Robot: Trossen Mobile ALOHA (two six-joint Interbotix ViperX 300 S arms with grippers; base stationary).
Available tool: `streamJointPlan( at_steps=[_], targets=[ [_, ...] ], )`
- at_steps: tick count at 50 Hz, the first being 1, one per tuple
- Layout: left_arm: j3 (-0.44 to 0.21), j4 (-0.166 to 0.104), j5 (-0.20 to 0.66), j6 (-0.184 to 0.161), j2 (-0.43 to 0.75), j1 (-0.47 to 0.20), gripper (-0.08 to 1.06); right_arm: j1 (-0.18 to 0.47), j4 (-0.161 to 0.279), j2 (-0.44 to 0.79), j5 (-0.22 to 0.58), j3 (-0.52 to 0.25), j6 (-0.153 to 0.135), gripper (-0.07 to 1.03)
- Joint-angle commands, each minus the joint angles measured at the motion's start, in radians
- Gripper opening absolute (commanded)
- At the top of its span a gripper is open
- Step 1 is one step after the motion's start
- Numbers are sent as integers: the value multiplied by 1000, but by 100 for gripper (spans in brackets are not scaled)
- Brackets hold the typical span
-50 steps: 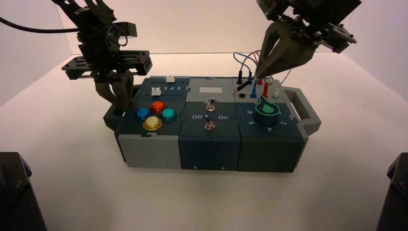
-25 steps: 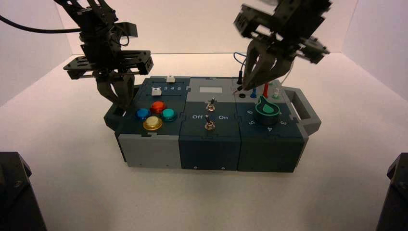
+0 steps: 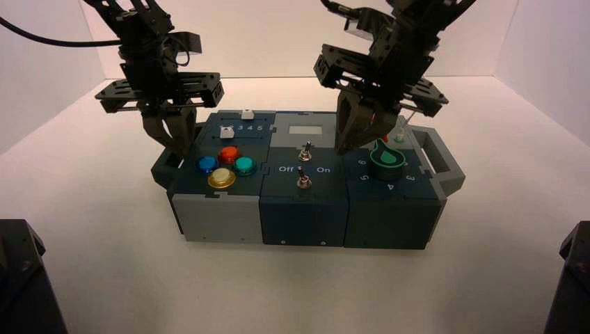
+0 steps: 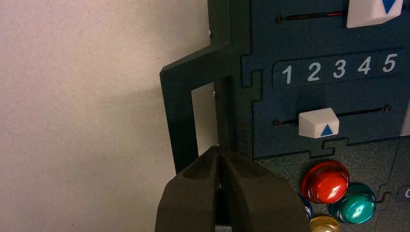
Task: Flip the top switch off with the right gripper.
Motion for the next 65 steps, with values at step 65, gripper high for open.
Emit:
streamJointPlan(
  at_steps=[65],
  targets=[
    [6, 20, -26, 40, 35, -15, -3, 69, -2, 52, -2, -109, 60, -2]
  ],
)
